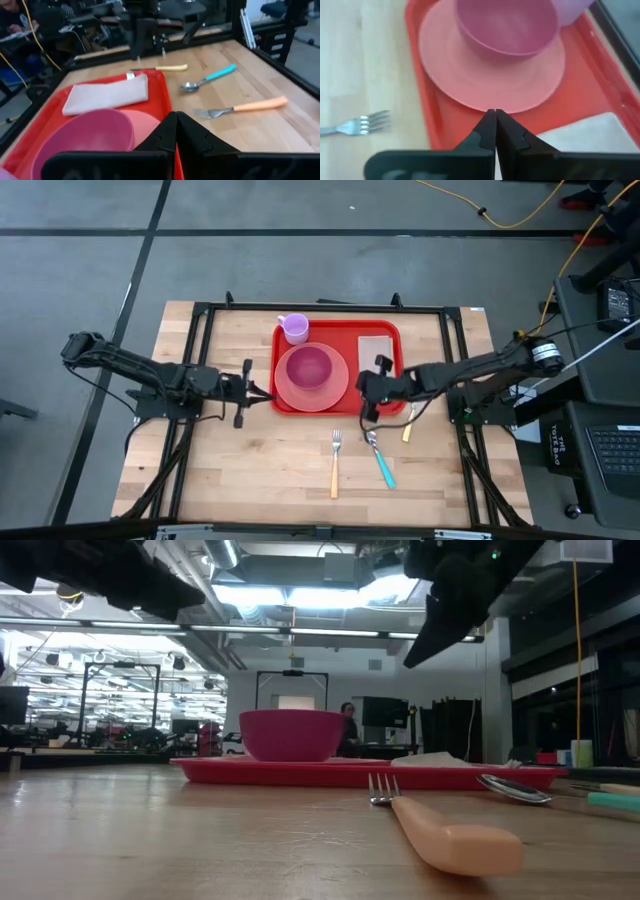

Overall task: Set up tray
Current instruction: Put the orange fork on the brown table napkin

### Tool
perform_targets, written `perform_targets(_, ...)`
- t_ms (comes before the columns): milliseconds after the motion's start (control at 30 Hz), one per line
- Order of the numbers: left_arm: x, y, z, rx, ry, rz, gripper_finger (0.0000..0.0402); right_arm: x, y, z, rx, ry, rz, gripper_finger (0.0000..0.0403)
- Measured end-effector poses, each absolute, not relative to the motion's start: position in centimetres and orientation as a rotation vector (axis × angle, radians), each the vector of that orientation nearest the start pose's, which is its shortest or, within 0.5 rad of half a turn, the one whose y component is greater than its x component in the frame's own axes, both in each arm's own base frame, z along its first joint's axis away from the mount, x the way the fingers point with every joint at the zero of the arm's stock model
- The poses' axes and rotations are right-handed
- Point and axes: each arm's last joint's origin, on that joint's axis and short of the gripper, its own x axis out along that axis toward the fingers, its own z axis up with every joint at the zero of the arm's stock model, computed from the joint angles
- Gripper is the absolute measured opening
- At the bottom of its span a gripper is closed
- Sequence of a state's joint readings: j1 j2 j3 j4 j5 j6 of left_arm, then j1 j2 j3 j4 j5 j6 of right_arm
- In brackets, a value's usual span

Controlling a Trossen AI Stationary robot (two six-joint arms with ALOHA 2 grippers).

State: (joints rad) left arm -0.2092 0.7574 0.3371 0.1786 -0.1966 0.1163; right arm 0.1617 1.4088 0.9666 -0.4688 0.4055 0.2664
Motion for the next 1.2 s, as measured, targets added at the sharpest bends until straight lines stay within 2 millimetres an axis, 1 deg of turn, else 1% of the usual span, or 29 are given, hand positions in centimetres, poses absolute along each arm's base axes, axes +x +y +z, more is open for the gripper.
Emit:
perform_targets(100, 16.6, -3.0, 21.8, 0.104, 0.228, -0.041, 0.0003, 28.2, 4.8, 23.9, 0.058, 0.819, -0.340, 0.0003)
perform_targets(167, 16.6, -3.1, 21.7, 0.075, 0.237, -0.082, 0.0003, 28.2, 6.1, 23.8, 0.100, 0.809, -0.337, 0.0003)
perform_targets(300, 16.4, -3.3, 21.3, 0.090, 0.280, -0.137, 0.0003, 28.7, 9.0, 23.4, 0.116, 0.803, -0.327, 0.0002)
perform_targets(400, 16.4, -3.2, 21.1, 0.093, 0.302, -0.132, 0.0003, 29.9, 11.1, 23.5, 0.134, 0.801, -0.313, 0.0002)
perform_targets(567, 16.3, -3.2, 21.0, 0.108, 0.319, -0.129, 0.0003, 32.2, 13.8, 23.8, 0.127, 0.912, -0.349, 0.0002)
perform_targets(667, 15.7, -2.7, 21.3, 0.185, 0.365, -0.036, 0.0003, 33.3, 15.1, 24.1, 0.168, 0.965, -0.410, 0.0002)
perform_targets(733, 15.2, -2.3, 22.0, 0.191, 0.352, 0.041, 0.0003, 33.9, 16.0, 24.3, 0.199, 0.981, -0.442, 0.0002)
perform_targets(800, 14.5, -2.1, 22.4, 0.171, 0.332, 0.046, 0.0003, 34.4, 17.0, 24.6, 0.239, 0.973, -0.447, 0.0002)
perform_targets(900, 13.5, -2.2, 22.9, 0.147, 0.293, -0.045, 0.0003, 35.4, 18.3, 25.2, 0.304, 0.945, -0.430, 0.0002)
perform_targets(1000, 12.7, -2.3, 23.4, 0.147, 0.253, -0.131, 0.0003, 36.1, 18.9, 25.4, 0.310, 0.943, -0.430, 0.0002)
perform_targets(1100, 12.0, -2.2, 23.6, 0.144, 0.227, -0.150, 0.0003, 36.5, 19.1, 25.0, 0.348, 0.964, -0.477, 0.0002)
perform_targets(1200, 11.5, -2.1, 23.9, 0.146, 0.205, -0.135, 0.0003, 36.8, 19.1, 24.5, 0.457, 1.009, -0.510, 0.0002)
